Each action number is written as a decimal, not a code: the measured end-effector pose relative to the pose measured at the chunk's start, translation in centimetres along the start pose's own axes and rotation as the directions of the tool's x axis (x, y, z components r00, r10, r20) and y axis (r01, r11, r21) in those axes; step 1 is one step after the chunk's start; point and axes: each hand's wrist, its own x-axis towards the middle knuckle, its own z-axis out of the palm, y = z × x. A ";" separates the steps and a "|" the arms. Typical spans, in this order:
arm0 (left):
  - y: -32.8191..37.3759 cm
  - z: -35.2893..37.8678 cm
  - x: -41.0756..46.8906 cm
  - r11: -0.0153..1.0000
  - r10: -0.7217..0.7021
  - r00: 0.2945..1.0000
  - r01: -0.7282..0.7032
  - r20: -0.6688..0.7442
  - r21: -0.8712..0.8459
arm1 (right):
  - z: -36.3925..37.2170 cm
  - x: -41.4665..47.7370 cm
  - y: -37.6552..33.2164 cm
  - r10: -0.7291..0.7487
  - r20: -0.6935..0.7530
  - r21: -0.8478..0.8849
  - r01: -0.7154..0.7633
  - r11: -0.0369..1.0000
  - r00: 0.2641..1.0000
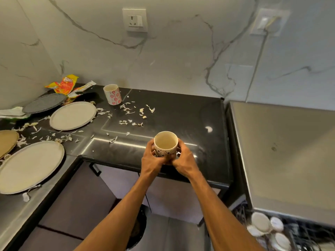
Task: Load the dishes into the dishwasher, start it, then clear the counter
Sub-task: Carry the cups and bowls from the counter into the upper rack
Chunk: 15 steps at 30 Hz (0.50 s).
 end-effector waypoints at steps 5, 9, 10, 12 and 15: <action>-1.4 -0.2 -4.3 1.000 0.007 0.997 -0.007 0.081 -0.003 | 0.6 -5.7 0.1 0.048 -0.094 0.009 -0.048 0.999 0.994; -2.3 -0.8 -8.7 1.000 -0.007 0.987 0.007 0.160 0.002 | 1.8 -11.6 0.6 0.111 -0.149 0.057 -0.103 0.993 0.983; -2.6 -0.6 -10.0 1.000 -0.012 0.983 0.012 0.181 0.000 | 1.8 -13.1 0.8 0.129 -0.164 0.063 -0.120 0.991 0.978; -3.1 -0.1 -12.2 1.000 -0.018 0.976 0.020 0.219 -0.010 | 1.7 -15.7 1.3 0.156 -0.189 0.068 -0.146 0.987 0.970; -3.9 1.0 -14.9 1.000 -0.025 0.958 0.025 0.286 0.005 | 0.8 -19.1 1.9 0.195 -0.243 0.047 -0.189 0.981 0.950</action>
